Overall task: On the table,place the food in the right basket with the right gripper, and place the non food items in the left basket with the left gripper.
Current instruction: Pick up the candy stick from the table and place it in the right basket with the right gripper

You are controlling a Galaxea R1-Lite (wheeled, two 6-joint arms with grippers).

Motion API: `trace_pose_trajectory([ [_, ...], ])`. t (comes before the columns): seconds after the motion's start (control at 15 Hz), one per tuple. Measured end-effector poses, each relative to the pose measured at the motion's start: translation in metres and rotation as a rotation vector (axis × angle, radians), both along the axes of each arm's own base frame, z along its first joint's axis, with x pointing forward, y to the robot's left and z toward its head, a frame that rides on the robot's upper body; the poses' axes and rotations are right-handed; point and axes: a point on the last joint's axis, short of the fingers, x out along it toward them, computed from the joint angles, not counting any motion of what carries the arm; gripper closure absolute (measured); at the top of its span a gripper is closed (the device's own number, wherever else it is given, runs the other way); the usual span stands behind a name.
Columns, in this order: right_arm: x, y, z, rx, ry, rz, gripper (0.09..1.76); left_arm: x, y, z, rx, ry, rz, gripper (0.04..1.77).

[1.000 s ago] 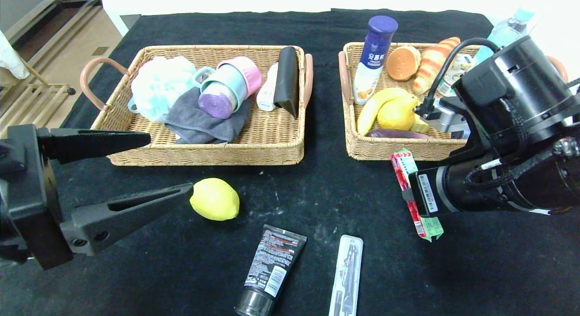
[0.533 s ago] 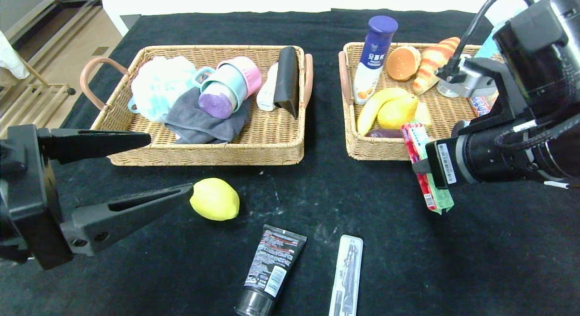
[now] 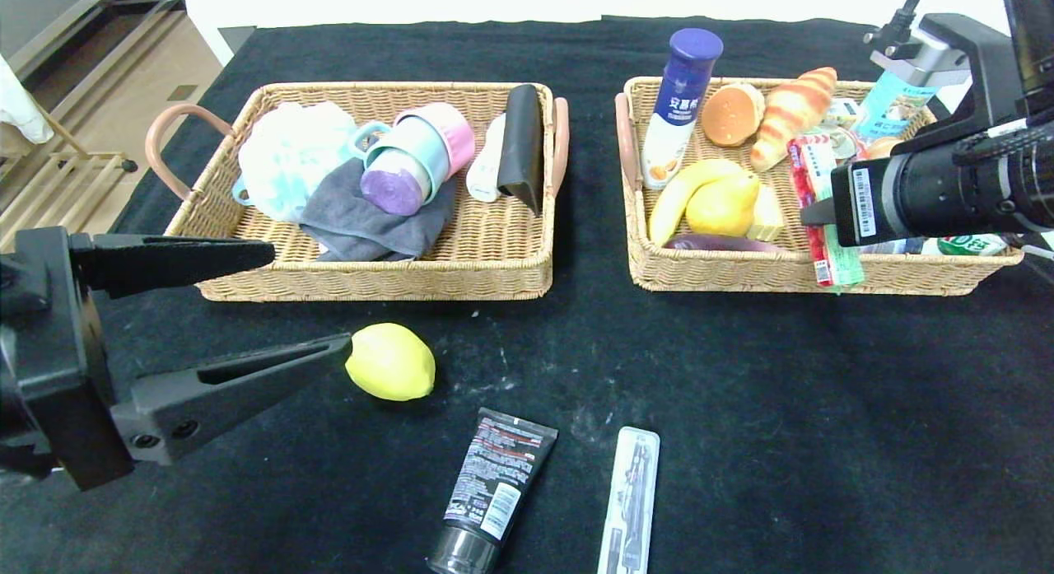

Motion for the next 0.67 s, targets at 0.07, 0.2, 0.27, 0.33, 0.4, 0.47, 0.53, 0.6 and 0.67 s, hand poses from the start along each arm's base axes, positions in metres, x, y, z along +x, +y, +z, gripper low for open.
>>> trace_pose_trajectory([
  [0.07, 0.004, -0.006, 0.002, 0.001, -0.010, -0.016, 1.53, 0.000, 0.000, 0.000, 0.000, 0.000, 0.000, 0.09],
  [0.2, 0.014, -0.017, 0.009, 0.013, -0.041, -0.057, 1.53, 0.000, 0.000, 0.000, 0.000, 0.000, 0.000, 0.09],
  [0.27, 0.019, -0.021, 0.012, 0.028, -0.056, -0.059, 1.53, 0.000, 0.000, 0.000, 0.000, 0.000, 0.000, 0.09],
  [0.33, 0.023, -0.025, 0.015, 0.052, -0.061, -0.035, 1.53, 0.000, 0.000, 0.000, 0.000, 0.000, 0.000, 0.09],
  [0.4, 0.027, -0.029, 0.016, 0.071, -0.069, -0.016, 1.53, 0.000, 0.000, 0.000, 0.000, 0.000, 0.000, 0.09],
  [0.47, 0.032, -0.033, 0.019, 0.082, -0.092, -0.024, 1.53, 0.000, 0.000, 0.000, 0.000, 0.000, 0.000, 0.09],
  [0.53, 0.036, -0.036, 0.020, 0.089, -0.116, -0.035, 1.53, 0.000, 0.000, 0.000, 0.000, 0.000, 0.000, 0.09],
  [0.6, 0.040, -0.039, 0.021, 0.092, -0.136, -0.041, 1.53, 0.000, 0.000, 0.000, 0.000, 0.000, 0.000, 0.09],
  [0.67, 0.043, -0.042, 0.021, 0.088, -0.149, -0.048, 1.53, 0.000, 0.000, 0.000, 0.000, 0.000, 0.000, 0.09],
])
